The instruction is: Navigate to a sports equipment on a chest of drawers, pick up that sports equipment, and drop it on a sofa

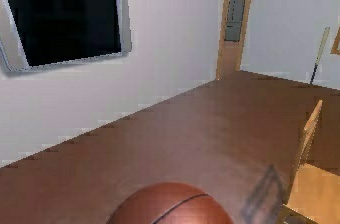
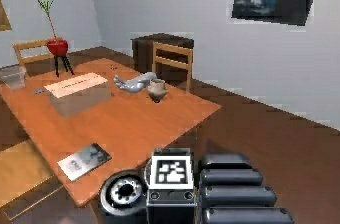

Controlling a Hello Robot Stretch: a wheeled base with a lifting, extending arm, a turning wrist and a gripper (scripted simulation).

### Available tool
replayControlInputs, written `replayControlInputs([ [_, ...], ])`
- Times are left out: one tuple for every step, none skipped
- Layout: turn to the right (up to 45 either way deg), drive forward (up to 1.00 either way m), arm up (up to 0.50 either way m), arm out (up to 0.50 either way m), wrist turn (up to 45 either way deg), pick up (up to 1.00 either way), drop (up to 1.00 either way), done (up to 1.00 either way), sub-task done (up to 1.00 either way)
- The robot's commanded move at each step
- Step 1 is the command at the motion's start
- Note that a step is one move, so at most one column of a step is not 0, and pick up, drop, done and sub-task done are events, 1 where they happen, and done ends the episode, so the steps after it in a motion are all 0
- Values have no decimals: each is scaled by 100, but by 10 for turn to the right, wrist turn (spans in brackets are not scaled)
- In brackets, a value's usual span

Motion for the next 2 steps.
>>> replayControlInputs([
  [60,0,0,0,0,0,0,0,0],
  [30,0,0,0,0,0,0,0,0],
])
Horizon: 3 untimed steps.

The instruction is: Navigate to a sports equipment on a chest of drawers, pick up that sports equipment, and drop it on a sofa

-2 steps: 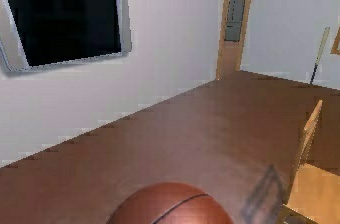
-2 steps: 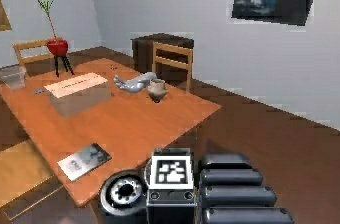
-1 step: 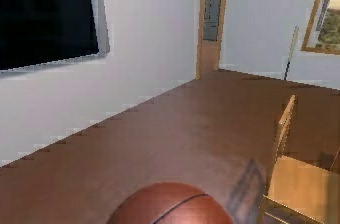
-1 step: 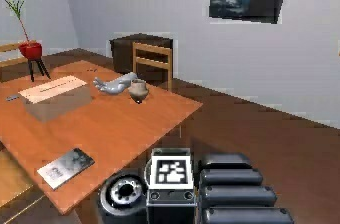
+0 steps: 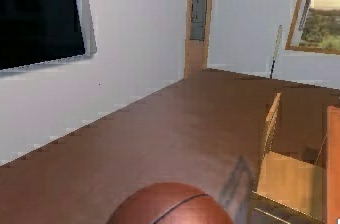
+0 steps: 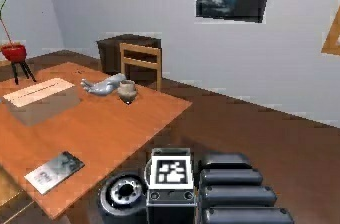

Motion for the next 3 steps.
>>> replayControlInputs([
  [0,95,0,0,0,0,0,0,0],
  [330,0,0,0,0,0,0,0,0],
  [0,95,0,0,0,0,0,0,0],
])
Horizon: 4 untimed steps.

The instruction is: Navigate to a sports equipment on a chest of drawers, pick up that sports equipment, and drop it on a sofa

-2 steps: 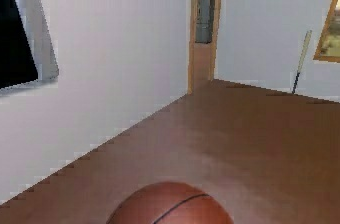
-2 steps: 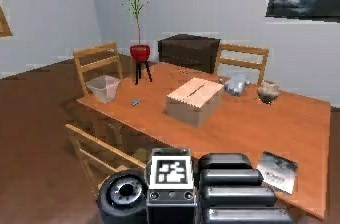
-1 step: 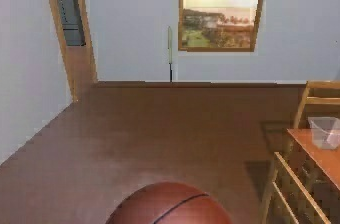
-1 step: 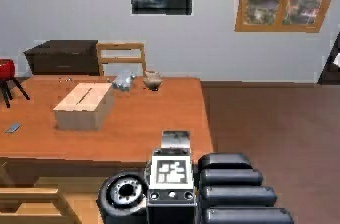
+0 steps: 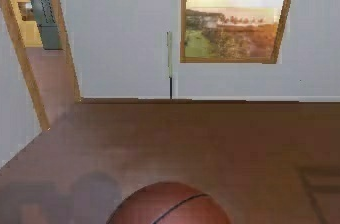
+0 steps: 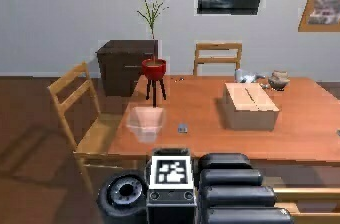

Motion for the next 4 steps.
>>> replayControlInputs([
  [390,0,0,0,0,0,0,0,0],
  [0,100,0,0,0,0,0,0,0],
  [60,0,0,0,0,0,0,0,0],
  [0,35,0,0,0,0,0,0,0],
])
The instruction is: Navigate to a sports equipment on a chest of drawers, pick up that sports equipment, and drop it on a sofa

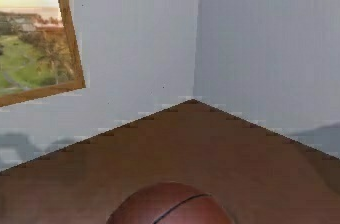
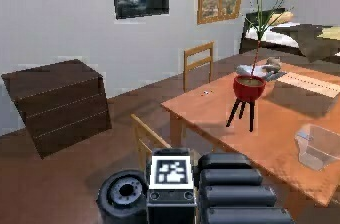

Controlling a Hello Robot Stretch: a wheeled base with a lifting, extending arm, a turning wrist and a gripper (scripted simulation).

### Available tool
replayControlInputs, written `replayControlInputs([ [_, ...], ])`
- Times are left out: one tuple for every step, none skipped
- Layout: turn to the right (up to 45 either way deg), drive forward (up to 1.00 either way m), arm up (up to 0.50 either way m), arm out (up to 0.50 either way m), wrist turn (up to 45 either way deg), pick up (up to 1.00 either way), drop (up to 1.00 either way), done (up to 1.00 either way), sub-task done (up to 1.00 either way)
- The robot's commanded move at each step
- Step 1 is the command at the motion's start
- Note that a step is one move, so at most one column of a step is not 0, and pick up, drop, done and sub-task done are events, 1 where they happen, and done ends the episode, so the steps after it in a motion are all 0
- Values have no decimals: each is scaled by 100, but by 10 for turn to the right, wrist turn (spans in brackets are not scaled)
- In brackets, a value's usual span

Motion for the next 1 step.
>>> replayControlInputs([
  [450,0,0,0,0,0,0,0,0],
])
